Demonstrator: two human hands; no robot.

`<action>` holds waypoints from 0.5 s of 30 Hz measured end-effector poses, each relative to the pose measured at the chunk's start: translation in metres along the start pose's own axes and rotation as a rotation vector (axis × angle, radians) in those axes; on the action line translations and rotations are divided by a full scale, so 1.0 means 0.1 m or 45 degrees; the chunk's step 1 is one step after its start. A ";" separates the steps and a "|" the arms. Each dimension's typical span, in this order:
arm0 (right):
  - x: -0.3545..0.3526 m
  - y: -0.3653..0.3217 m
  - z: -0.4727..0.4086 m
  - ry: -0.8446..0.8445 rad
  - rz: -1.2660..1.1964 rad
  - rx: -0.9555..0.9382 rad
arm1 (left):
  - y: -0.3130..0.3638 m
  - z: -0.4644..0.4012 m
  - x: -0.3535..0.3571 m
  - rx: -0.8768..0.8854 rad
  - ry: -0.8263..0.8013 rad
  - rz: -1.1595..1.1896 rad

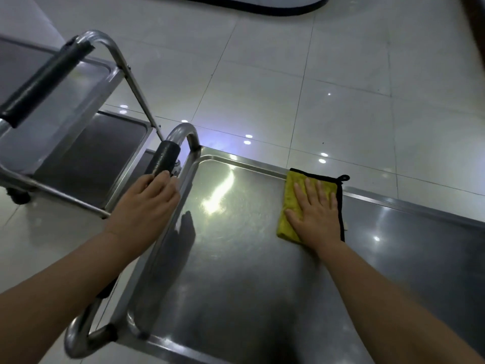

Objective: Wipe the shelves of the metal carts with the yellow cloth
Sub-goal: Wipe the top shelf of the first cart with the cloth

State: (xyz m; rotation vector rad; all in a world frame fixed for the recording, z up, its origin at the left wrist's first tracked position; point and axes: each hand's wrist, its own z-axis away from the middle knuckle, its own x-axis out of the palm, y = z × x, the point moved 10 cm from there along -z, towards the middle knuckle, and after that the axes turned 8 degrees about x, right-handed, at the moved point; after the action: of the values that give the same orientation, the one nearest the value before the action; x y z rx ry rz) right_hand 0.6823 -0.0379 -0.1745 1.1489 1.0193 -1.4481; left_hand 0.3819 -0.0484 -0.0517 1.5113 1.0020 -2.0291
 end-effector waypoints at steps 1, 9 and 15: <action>0.00 0.16 0.05 -0.003 -0.002 0.046 | 0.04 -0.01 -0.01 0.036 -0.021 -0.046; 0.03 0.68 0.39 -0.097 -0.052 0.390 | 0.39 -0.06 0.12 0.129 -0.201 -0.244; 0.06 0.67 0.39 -0.220 -0.061 0.382 | 1.33 -0.47 0.01 0.245 0.044 0.185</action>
State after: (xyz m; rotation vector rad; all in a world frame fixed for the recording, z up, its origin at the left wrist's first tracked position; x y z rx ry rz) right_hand 0.7416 -0.0879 -0.1748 1.1905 0.7304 -1.7490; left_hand 0.5043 -0.1002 -0.0998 1.6701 0.7028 -2.0499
